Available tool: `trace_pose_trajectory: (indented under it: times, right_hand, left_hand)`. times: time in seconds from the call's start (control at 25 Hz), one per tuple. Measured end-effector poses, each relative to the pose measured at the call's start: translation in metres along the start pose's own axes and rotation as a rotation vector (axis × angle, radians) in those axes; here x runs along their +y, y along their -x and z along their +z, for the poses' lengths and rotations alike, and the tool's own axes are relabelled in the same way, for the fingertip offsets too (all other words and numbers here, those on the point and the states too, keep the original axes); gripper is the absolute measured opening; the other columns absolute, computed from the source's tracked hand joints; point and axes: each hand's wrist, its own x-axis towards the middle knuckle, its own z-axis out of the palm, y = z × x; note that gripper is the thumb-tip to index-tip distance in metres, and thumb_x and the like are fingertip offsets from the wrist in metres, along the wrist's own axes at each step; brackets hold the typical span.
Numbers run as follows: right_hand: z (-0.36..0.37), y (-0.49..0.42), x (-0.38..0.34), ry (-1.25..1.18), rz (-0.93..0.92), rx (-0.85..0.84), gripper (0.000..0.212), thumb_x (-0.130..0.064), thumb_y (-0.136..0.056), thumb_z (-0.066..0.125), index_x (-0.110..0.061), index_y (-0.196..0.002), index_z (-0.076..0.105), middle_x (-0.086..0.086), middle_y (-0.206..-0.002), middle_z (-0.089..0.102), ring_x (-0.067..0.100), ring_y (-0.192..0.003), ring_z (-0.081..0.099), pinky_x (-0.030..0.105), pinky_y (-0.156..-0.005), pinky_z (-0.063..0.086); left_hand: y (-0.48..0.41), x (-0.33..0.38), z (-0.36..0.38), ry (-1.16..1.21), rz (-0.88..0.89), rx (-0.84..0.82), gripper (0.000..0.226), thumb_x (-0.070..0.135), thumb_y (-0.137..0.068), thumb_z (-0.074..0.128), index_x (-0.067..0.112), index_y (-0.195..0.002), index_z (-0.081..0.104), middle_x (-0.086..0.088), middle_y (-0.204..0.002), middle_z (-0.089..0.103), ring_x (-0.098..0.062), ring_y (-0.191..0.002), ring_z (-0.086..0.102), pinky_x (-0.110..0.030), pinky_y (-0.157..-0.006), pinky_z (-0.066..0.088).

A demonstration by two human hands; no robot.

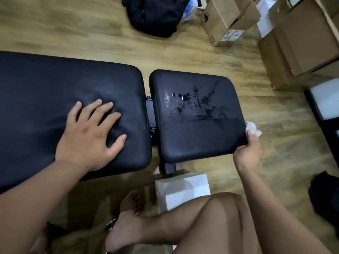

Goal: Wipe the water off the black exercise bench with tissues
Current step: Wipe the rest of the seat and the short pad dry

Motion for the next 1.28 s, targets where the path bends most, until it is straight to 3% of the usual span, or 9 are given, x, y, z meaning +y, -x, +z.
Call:
trace_pose_trajectory:
  times: [0.08,0.4,0.6,0.68,0.76,0.92,1.04,1.16,1.28]
  right_hand:
    - [-0.002,0.012,-0.001,0.022,-0.079,0.024,0.061,-0.009,-0.074,0.031,-0.013,-0.126,0.061,0.009,-0.134,0.056,0.025,-0.123,0.053,0.035,-0.110,0.036]
    - [0.022,0.119,-0.056,-0.128,-1.126,-0.340,0.036,-0.003,-0.094,0.041,-0.004,-0.123,0.063,0.011,-0.134,0.057,0.029,-0.131,0.047,0.039,-0.110,0.038]
    - [0.038,0.069,-0.081,-0.032,-1.325,-0.371,0.047,0.012,-0.082,0.051,-0.011,-0.122,0.061,0.012,-0.133,0.059,0.034,-0.129,0.050,0.055,-0.100,0.044]
    - [0.051,0.033,-0.122,-0.009,-1.311,-0.290,0.046,0.009,-0.080,0.047,-0.016,-0.115,0.065,0.012,-0.124,0.064,0.041,-0.118,0.056,0.054,-0.100,0.044]
    - [0.066,-0.003,-0.170,0.054,-1.083,-0.252,0.042,-0.002,-0.084,0.051,-0.026,-0.112,0.070,0.010,-0.117,0.063,0.041,-0.107,0.056,0.045,-0.094,0.049]
    - [0.089,-0.049,-0.248,-0.031,-0.754,-0.493,0.047,-0.007,-0.089,0.057,-0.030,-0.130,0.055,-0.001,-0.119,0.061,0.014,-0.105,0.057,0.023,-0.094,0.044]
    - [0.090,-0.055,-0.261,-0.123,-0.573,-0.481,0.047,-0.019,-0.088,0.063,-0.020,-0.134,0.052,0.002,-0.124,0.060,0.012,-0.096,0.059,0.021,-0.083,0.048]
    - [0.075,-0.033,-0.236,-0.066,-0.587,-0.444,0.031,-0.029,-0.091,0.061,-0.015,-0.118,0.067,0.004,-0.104,0.065,0.010,-0.071,0.059,0.016,-0.076,0.047]
    - [0.048,0.024,-0.186,-0.137,-0.707,-0.478,0.022,-0.027,-0.087,0.067,-0.017,-0.106,0.072,0.001,-0.106,0.060,0.013,-0.090,0.059,0.015,-0.080,0.039]
  left_hand:
    - [-0.002,0.000,-0.001,-0.002,0.010,-0.018,0.064,0.057,-0.089,0.039,0.014,-0.132,0.059,-0.012,-0.146,0.051,-0.034,-0.141,0.038,-0.056,-0.120,0.019]
    - [0.000,-0.001,-0.001,-0.006,0.002,-0.014,0.064,0.057,-0.089,0.039,0.013,-0.132,0.060,-0.012,-0.146,0.051,-0.035,-0.141,0.038,-0.056,-0.120,0.018]
    - [0.001,-0.002,0.000,-0.020,0.002,-0.022,0.065,0.057,-0.090,0.038,0.013,-0.133,0.059,-0.012,-0.147,0.051,-0.034,-0.142,0.037,-0.056,-0.120,0.018]
    - [0.001,-0.001,-0.001,-0.027,0.001,-0.033,0.066,0.058,-0.090,0.038,0.014,-0.134,0.059,-0.011,-0.148,0.050,-0.033,-0.143,0.037,-0.056,-0.120,0.018]
    - [-0.001,-0.002,-0.002,-0.028,-0.001,-0.051,0.065,0.058,-0.090,0.037,0.015,-0.135,0.058,-0.010,-0.148,0.050,-0.032,-0.143,0.036,-0.056,-0.120,0.019]
    - [0.000,-0.003,-0.002,-0.022,0.000,-0.054,0.064,0.058,-0.090,0.038,0.017,-0.134,0.058,-0.008,-0.149,0.049,-0.032,-0.143,0.036,-0.057,-0.119,0.019]
    - [0.001,-0.004,-0.003,-0.015,-0.003,-0.052,0.063,0.058,-0.089,0.039,0.018,-0.134,0.058,-0.007,-0.149,0.049,-0.031,-0.144,0.036,-0.057,-0.119,0.019]
    - [-0.001,-0.002,-0.003,-0.021,0.000,-0.072,0.062,0.058,-0.089,0.039,0.019,-0.134,0.058,-0.006,-0.150,0.048,-0.030,-0.144,0.035,-0.057,-0.119,0.019]
    - [0.001,-0.004,-0.002,-0.014,-0.005,-0.070,0.062,0.058,-0.090,0.039,0.019,-0.134,0.058,-0.006,-0.150,0.047,-0.030,-0.144,0.034,-0.057,-0.120,0.019]
